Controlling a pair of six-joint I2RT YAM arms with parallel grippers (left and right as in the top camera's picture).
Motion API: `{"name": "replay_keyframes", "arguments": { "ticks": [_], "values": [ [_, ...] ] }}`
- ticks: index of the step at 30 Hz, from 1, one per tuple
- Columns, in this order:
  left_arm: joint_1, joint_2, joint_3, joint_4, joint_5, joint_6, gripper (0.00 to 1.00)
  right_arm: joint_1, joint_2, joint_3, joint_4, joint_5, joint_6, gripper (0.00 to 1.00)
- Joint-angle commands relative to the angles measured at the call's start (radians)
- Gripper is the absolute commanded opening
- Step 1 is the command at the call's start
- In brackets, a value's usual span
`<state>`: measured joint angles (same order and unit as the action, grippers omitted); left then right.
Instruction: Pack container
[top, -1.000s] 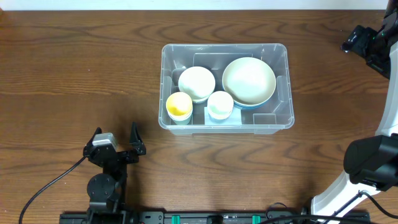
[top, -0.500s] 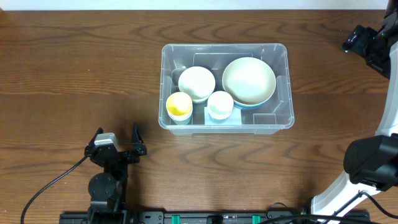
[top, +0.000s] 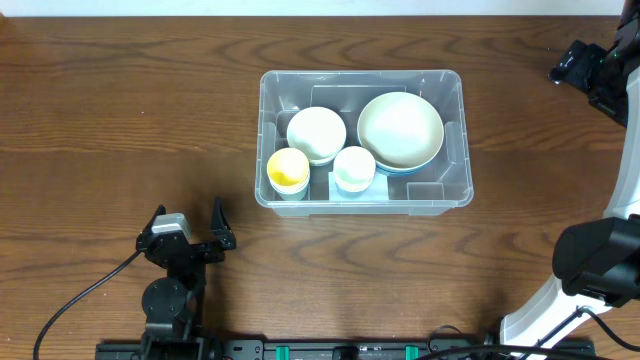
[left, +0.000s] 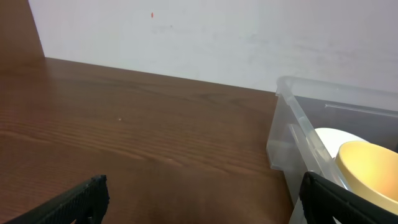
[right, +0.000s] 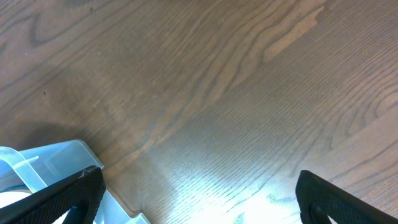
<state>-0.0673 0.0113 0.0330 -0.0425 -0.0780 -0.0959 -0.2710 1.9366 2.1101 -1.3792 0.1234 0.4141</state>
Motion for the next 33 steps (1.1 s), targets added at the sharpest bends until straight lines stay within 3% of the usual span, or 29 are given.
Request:
{"name": "replay_keyframes", "arguments": {
  "ticks": [1, 16, 21, 27, 33],
  "values": [
    [0.003, 0.002, -0.029, -0.024, 0.000, 0.021, 0.98, -0.003, 0.005, 0.001, -0.001, 0.003, 0.016, 0.99],
    [0.003, 0.002, -0.029, -0.024, 0.000, 0.021, 0.98, 0.077, -0.067, -0.019, -0.079, 0.009, -0.030, 0.99],
    [0.003, 0.002, -0.029, -0.024, 0.000, 0.021, 0.98, 0.181, -0.232, -0.219, 0.175, 0.055, -0.080, 0.99],
    [0.003, 0.002, -0.029, -0.024, 0.000, 0.021, 0.98, 0.254, -0.500, -0.622, 0.599, 0.039, -0.116, 0.99],
    [0.003, 0.002, -0.029, -0.024, 0.000, 0.020, 0.98, 0.260, -0.762, -0.976, 0.883, -0.007, -0.115, 0.99]
  ]
}}
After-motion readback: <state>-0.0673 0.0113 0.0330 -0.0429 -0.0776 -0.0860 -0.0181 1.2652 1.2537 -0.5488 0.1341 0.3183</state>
